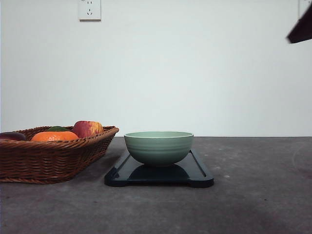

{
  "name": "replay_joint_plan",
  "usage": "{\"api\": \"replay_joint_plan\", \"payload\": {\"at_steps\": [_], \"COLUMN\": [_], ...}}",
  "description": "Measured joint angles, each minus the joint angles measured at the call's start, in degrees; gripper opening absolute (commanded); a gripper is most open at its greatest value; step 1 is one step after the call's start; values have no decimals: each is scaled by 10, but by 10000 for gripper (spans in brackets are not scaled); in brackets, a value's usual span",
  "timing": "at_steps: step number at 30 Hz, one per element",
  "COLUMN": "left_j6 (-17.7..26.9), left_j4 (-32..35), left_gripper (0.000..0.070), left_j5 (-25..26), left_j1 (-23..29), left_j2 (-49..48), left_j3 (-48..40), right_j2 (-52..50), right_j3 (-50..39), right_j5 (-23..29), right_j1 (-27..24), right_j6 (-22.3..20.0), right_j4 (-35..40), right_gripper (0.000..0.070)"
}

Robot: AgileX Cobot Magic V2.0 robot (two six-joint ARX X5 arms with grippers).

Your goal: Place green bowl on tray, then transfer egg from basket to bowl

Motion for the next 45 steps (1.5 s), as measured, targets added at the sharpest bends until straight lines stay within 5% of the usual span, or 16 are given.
{"api": "replay_joint_plan", "payload": {"at_steps": [6,15,45], "left_j6": [0,0,0], "left_j4": [0,0,0], "left_gripper": [0,0,0], "left_j5": [0,0,0], "left_j1": [0,0,0], "left_j2": [0,0,0], "left_j3": [0,0,0], "right_j2": [-120,-285,-283], "right_j3": [-135,-258,-266], "right_j5": [2,46,46], "right_j1": [-68,-117,-124], "right_j6": [10,44,62], "right_j4": [98,109,103], "right_gripper": [15,15,15]}}
